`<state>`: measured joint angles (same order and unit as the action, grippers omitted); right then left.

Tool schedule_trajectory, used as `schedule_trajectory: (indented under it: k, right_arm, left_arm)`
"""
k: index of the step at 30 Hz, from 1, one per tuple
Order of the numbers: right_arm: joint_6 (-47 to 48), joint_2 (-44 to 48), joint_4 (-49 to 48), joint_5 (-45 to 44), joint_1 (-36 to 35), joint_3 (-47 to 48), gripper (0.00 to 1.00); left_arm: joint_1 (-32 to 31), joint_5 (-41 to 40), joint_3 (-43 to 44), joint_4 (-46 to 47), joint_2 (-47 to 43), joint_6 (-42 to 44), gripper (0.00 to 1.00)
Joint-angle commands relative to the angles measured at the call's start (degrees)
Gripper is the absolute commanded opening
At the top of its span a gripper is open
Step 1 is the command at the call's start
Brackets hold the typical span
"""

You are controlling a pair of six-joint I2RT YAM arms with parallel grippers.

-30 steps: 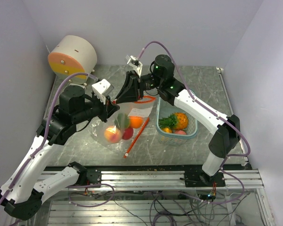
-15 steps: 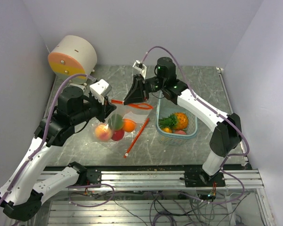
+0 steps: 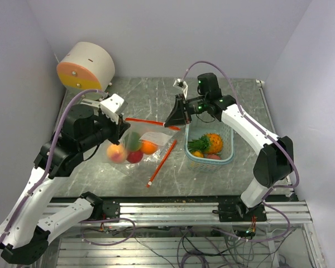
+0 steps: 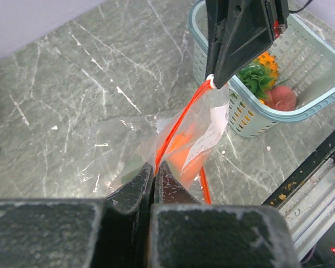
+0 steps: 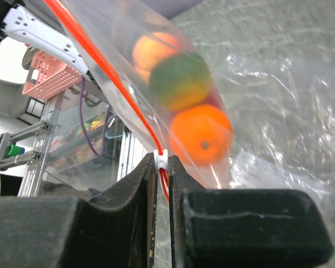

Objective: Place the food in the zip-top bag and seal the zipper
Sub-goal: Zip the zipper food storage bag at the center of the board, then place the zipper food storage bag at the center of the board.

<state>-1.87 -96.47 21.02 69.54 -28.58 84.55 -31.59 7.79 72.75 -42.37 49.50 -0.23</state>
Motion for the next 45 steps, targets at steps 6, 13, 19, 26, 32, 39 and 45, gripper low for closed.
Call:
schedule_trajectory:
  k: [6,13,19,26,32,39,45]
  right_arm:
    - [9.05,1.46,10.31,-6.83,3.17,-3.46,0.08]
    - [9.67,0.06,13.27,-13.19,3.44,-0.90,0.06]
    - [10.03,-1.30,15.85,-17.36,3.44,2.21,0.06]
    - [-1.56,-0.59,5.47,-18.09,3.44,7.35,0.64]
    - [-11.19,-5.80,3.96,-27.16,2.75,14.41,1.00]
    - [-10.51,-20.26,19.66,-44.93,-6.06,32.12,1.00]
    - [-13.92,-26.86,23.68,-48.93,-8.22,35.90,1.00]
  left_arm:
    - [0.31,-7.90,2.46,2.46,-2.11,1.27,0.07]
    - [0.31,-9.08,2.42,2.67,-2.13,1.81,0.07]
    - [0.35,-10.89,1.89,2.82,-2.55,1.93,0.07]
    - [0.31,-19.40,0.76,4.95,-2.91,0.06,0.07]
    - [0.31,-51.35,1.88,6.08,-1.17,-9.04,0.07]
    - [0.42,-78.05,7.87,-6.34,5.65,-20.39,0.10]
    - [1.41,-74.96,5.02,-9.16,6.17,-26.08,0.63]
